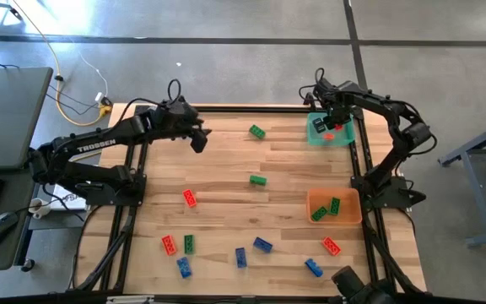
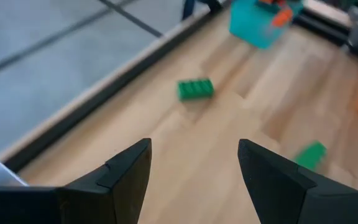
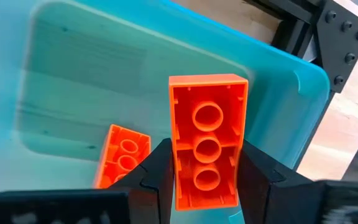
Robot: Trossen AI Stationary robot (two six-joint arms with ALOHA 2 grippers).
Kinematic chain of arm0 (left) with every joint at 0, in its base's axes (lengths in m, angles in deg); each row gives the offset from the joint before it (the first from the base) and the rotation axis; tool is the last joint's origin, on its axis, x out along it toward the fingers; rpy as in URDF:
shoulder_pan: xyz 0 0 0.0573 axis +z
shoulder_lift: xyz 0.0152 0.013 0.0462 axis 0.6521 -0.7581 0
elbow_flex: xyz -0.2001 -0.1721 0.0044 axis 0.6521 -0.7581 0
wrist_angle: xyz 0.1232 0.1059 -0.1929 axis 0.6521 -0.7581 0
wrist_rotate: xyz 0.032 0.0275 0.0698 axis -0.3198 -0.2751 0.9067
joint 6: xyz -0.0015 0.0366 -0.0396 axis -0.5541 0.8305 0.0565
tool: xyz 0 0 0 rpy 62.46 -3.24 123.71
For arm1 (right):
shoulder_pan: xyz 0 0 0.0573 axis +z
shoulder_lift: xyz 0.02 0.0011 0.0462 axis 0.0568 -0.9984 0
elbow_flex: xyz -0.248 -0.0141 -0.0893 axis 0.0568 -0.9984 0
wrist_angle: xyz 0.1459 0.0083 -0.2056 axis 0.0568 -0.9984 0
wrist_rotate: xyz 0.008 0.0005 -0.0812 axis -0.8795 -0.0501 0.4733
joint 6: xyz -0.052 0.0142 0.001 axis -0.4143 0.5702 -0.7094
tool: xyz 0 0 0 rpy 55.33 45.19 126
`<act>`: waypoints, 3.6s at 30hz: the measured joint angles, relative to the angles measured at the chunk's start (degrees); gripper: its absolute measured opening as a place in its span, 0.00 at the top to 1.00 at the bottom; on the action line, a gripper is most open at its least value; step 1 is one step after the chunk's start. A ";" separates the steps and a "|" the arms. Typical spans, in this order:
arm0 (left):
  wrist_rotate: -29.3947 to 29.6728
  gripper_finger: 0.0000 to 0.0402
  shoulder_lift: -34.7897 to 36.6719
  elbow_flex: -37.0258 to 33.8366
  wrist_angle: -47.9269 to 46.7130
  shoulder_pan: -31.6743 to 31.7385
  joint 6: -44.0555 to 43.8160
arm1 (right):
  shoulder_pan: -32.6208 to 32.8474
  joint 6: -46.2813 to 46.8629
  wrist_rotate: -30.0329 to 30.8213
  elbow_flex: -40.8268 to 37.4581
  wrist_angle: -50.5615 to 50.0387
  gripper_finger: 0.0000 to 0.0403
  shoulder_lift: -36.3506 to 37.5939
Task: Sort & place blocks by color
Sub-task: Put the orange game piece into the green bin, then put the blue game piece into the transparent bin
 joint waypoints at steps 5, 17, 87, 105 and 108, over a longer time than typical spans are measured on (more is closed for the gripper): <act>-2.27 0.43 0.00 0.00 -5.64 -3.41 0.12 | 0.00 -0.58 1.52 0.02 0.00 0.55 0.00; -4.56 0.43 0.17 0.00 -15.22 -14.36 2.74 | 0.04 -1.45 1.88 0.18 -0.66 0.50 0.00; -5.07 0.43 -25.61 7.04 -8.82 -74.01 17.95 | 37.88 36.10 3.23 16.11 -7.81 0.55 8.55; -3.94 0.43 -35.58 6.94 -6.12 -75.28 14.94 | 37.88 35.62 2.73 16.11 -6.83 0.55 8.55; -3.80 0.43 -36.51 7.04 -5.06 -75.40 15.02 | 37.88 35.62 2.69 16.11 -6.69 0.55 8.54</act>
